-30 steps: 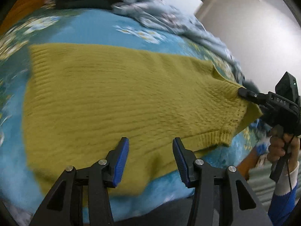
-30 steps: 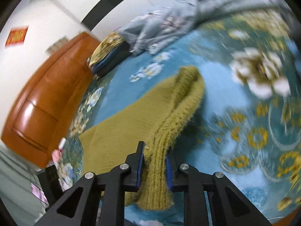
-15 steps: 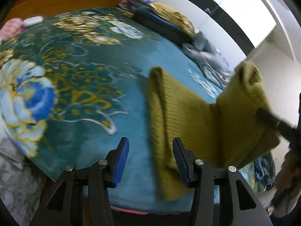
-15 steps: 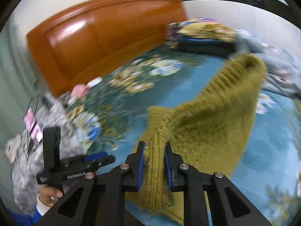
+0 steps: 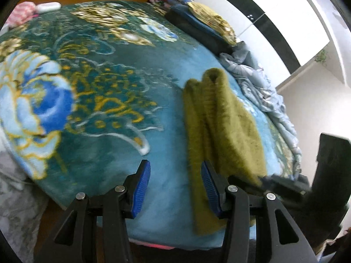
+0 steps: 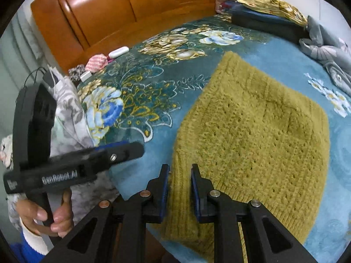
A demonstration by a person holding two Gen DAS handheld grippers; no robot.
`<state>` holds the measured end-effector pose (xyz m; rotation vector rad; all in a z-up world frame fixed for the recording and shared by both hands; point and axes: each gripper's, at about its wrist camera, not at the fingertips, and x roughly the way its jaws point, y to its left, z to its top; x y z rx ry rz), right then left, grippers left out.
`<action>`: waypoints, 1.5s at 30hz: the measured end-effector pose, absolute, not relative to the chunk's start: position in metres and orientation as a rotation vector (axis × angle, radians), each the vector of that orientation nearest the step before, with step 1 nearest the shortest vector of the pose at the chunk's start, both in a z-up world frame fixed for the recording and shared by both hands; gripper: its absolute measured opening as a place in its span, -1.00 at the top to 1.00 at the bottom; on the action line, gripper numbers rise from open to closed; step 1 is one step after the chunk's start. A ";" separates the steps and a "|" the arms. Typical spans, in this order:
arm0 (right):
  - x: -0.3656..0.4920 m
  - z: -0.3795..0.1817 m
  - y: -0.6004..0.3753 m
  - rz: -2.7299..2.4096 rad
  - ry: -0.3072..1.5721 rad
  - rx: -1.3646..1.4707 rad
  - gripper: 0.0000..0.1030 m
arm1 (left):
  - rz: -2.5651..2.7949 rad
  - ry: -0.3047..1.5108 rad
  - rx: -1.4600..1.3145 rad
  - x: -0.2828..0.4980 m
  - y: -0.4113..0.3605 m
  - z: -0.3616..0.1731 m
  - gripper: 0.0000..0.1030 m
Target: Fold clothes
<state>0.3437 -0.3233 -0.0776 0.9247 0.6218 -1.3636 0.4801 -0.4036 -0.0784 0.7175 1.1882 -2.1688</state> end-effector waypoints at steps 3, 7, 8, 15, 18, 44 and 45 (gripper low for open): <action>0.344 -0.078 -0.322 -1.366 0.619 0.919 0.54 | -2.212 1.191 0.720 0.467 -0.407 -0.075 0.04; 0.345 -0.073 -0.314 -1.327 0.576 0.932 0.45 | -2.261 1.186 0.739 0.450 -0.414 -0.069 0.03; 0.345 -0.072 -0.311 -1.290 0.564 0.938 0.34 | -2.272 1.186 0.744 0.446 -0.416 -0.069 0.03; 0.292 -0.069 -0.258 -1.365 0.453 0.963 0.19 | -2.285 1.180 0.840 0.408 -0.431 -0.083 0.02; 0.242 -0.076 -0.225 -1.494 0.324 1.046 0.19 | -2.298 1.205 0.834 0.401 -0.429 -0.089 0.04; 0.178 -0.126 -0.181 -1.531 0.027 1.284 -0.37 | -2.368 0.832 0.832 0.392 -0.464 -0.065 -0.42; 0.177 -0.129 -0.183 -1.516 0.009 1.307 -0.40 | -2.346 0.838 0.867 0.382 -0.476 -0.066 -0.42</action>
